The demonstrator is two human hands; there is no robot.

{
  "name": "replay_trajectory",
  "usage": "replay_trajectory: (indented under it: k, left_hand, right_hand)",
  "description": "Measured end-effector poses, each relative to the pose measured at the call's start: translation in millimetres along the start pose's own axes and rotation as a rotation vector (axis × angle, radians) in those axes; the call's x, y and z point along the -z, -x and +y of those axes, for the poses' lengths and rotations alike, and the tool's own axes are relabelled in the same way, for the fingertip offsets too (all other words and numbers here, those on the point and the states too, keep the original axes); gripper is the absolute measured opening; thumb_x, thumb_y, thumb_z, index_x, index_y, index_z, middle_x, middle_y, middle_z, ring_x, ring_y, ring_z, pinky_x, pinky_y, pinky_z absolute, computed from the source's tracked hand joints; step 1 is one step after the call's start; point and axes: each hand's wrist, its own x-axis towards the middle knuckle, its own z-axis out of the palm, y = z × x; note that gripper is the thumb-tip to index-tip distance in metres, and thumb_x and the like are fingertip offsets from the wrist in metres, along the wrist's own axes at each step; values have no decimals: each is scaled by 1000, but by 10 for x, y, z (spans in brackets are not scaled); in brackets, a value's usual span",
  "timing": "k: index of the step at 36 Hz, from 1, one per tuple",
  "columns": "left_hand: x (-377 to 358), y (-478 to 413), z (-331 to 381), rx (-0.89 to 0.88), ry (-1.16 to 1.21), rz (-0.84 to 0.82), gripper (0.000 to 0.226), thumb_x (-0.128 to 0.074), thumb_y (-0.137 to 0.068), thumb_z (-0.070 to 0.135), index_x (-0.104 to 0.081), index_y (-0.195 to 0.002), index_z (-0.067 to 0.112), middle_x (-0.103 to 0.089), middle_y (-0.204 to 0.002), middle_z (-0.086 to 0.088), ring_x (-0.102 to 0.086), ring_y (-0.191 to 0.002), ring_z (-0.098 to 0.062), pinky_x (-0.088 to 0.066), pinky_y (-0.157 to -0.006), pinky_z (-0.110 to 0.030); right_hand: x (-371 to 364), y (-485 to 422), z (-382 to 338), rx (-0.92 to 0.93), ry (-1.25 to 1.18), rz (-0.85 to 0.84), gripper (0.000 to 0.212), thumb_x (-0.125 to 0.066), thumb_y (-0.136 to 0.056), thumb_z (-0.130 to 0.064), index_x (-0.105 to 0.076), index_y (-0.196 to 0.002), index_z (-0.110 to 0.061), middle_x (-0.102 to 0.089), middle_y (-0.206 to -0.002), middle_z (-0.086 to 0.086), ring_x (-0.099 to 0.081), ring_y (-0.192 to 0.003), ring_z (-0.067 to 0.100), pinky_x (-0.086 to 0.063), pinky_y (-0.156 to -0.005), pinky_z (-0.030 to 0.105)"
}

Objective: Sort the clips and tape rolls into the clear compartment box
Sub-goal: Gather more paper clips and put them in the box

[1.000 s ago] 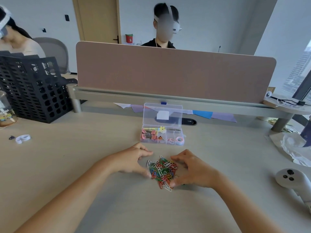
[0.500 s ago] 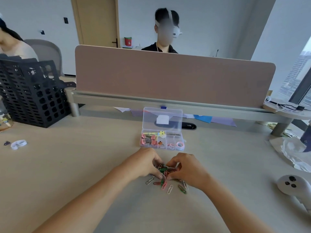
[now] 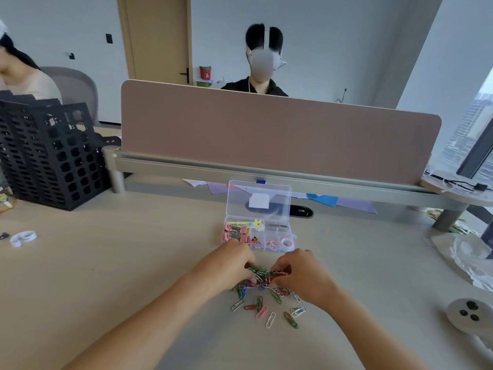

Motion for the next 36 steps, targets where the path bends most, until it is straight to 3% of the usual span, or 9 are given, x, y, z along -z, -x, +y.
replay_trajectory:
  k: [6,15,20,23,28,31,33,34,36]
  left_hand:
    - [68,4,-47,11,78,12,16,-77,-78,31,-77,-92,22,-70,-74,-1,-58,-66,-17,-42,-58,-27]
    - [106,15,-147,57,235,63,12,-78,-77,29,-78,-89,25,-65,-65,6,-45,-53,-3,-30,-49,-17]
    - [103,-8,-158,106,317,106,16,-80,-76,29,-78,-92,26,-61,-60,11,-44,-47,3,-29,-45,-9]
    - [106,-27,-161,111,354,121,15,-80,-76,29,-79,-91,27,-66,-62,8,-39,-42,1,-29,-44,-10]
    - [125,-97,-199,147,429,106,14,-81,-74,32,-79,-87,28,-73,-71,3,-43,-55,-2,-33,-55,-19]
    - [170,-180,-199,150,464,111,13,-80,-76,29,-79,-87,23,-57,-48,17,-39,-43,4,-26,-45,-11]
    - [211,-261,-209,160,496,136,14,-81,-75,29,-79,-88,24,-64,-61,20,-50,-55,14,-32,-53,-7]
    - [229,-313,-217,168,517,154,15,-81,-74,31,-79,-88,25,-71,-72,17,-57,-66,13,-37,-60,-9]
    - [261,-419,-206,189,551,191,15,-81,-74,33,-80,-87,25,-72,-68,7,-52,-57,-3,-37,-57,-19]
  right_hand:
    - [55,-27,30,-4,-23,14,10,-74,-76,-20,-77,-86,-18,-73,-81,-2,-63,-75,12,-52,-71,27]
    - [103,-43,93,-29,-102,0,9,-78,-75,-22,-77,-82,-17,-60,-60,-15,-51,-56,1,-40,-55,13]
    - [128,-58,105,-29,-133,-6,9,-78,-74,-21,-77,-82,-15,-67,-66,-6,-53,-57,3,-49,-64,26]
    - [167,-63,128,-26,-164,9,7,-78,-74,-20,-77,-79,-16,-71,-70,0,-54,-56,4,-50,-63,25]
    - [191,-61,212,-46,-214,-42,7,-78,-75,-20,-74,-72,-25,-71,-69,-2,-58,-54,3,-51,-59,19]
    - [209,-63,258,-51,-239,-49,9,-78,-76,-19,-74,-72,-26,-72,-70,-2,-60,-56,3,-52,-60,19]
    - [227,-68,276,-50,-248,-51,11,-78,-75,-18,-74,-71,-27,-72,-70,-2,-60,-56,4,-51,-58,18]
    - [235,-72,286,-51,-258,-53,12,-78,-75,-18,-73,-70,-27,-71,-69,-2,-59,-55,3,-51,-58,18]
    - [250,-84,302,-55,-276,-61,9,-78,-75,-19,-75,-71,-26,-72,-70,-1,-60,-56,3,-52,-59,19]
